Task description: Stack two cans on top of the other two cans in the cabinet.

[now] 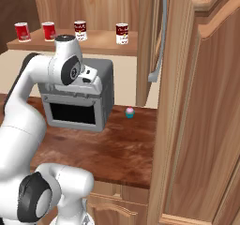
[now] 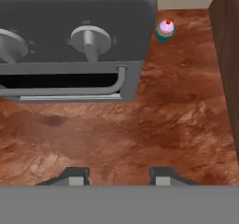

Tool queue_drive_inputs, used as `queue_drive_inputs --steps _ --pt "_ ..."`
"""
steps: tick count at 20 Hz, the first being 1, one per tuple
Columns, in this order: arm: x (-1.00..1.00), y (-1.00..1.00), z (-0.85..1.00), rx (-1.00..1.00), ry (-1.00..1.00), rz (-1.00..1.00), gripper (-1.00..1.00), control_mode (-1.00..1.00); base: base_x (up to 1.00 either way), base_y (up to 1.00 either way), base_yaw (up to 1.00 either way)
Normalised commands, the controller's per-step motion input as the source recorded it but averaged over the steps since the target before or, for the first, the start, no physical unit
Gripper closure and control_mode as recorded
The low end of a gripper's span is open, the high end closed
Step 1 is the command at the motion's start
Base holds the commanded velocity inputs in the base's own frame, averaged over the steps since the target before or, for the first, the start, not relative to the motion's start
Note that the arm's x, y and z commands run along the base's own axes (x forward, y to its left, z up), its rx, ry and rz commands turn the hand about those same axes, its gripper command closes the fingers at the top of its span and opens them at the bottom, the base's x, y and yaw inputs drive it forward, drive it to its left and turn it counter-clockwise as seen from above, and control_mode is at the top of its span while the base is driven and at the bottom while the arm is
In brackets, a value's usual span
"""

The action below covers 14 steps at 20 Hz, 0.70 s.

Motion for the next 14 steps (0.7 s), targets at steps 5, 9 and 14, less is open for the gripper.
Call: queue_drive_inputs --steps 5,9,14 --pt "-0.12 0.04 0.00 -0.01 -0.20 0.01 -1.00 -1.00 0.00 0.00 0.00" --pt "-0.17 0.18 0.18 -0.03 -0.70 0.12 -1.00 -1.00 0.00 0.00 0.00" --pt "-0.08 0.23 0.37 0.01 -0.57 0.07 -1.00 -1.00 0.00 0.00 0.00"
